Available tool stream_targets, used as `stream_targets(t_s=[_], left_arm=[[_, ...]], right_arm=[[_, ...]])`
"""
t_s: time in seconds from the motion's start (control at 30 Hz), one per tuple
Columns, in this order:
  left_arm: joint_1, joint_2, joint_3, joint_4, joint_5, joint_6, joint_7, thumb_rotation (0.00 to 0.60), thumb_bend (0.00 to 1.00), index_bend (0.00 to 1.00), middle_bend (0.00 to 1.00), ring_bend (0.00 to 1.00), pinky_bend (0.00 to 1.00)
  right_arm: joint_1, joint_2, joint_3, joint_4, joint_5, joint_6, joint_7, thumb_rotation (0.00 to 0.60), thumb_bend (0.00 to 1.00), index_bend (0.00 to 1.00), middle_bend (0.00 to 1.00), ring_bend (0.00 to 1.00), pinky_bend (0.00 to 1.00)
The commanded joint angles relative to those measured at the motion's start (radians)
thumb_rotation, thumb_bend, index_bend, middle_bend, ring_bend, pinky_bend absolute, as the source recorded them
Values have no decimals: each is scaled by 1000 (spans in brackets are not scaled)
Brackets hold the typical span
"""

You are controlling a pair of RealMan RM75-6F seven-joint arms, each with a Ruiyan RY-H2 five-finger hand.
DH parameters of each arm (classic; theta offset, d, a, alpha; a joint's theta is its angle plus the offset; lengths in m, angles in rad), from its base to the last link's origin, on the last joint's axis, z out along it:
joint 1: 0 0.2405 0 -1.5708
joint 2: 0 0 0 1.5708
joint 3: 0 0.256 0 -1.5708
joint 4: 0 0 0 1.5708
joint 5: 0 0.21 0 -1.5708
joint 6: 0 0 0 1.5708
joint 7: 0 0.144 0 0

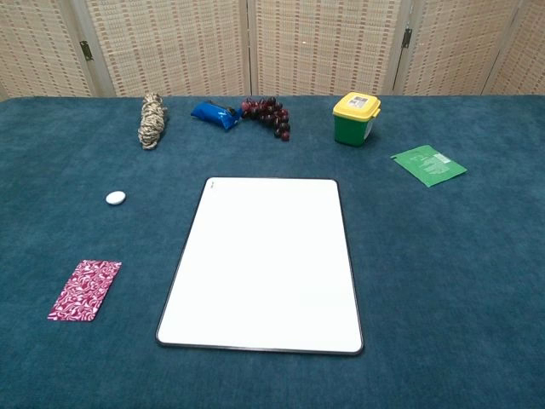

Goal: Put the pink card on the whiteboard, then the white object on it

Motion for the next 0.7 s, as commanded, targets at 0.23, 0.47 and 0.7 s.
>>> stream_targets(t_s=[0.23, 0.47, 0.7], left_arm=[[6, 7, -4, 0, 15, -11, -4, 600, 286, 172, 134, 109, 0], [-1, 5, -18, 2, 29, -21, -6, 600, 287, 171, 133, 109, 0], [-40, -14, -26, 0, 60, -74, 28, 600, 286, 171, 133, 109, 0]], right_arm=[[-7, -5, -6, 9, -4, 13, 3, 600, 231, 38, 103, 97, 0], [-15, -3, -6, 12, -3, 27, 4, 600, 232, 38, 103, 97, 0], [-22, 0, -5, 11, 4, 35, 2, 600, 232, 38, 103, 97, 0]])
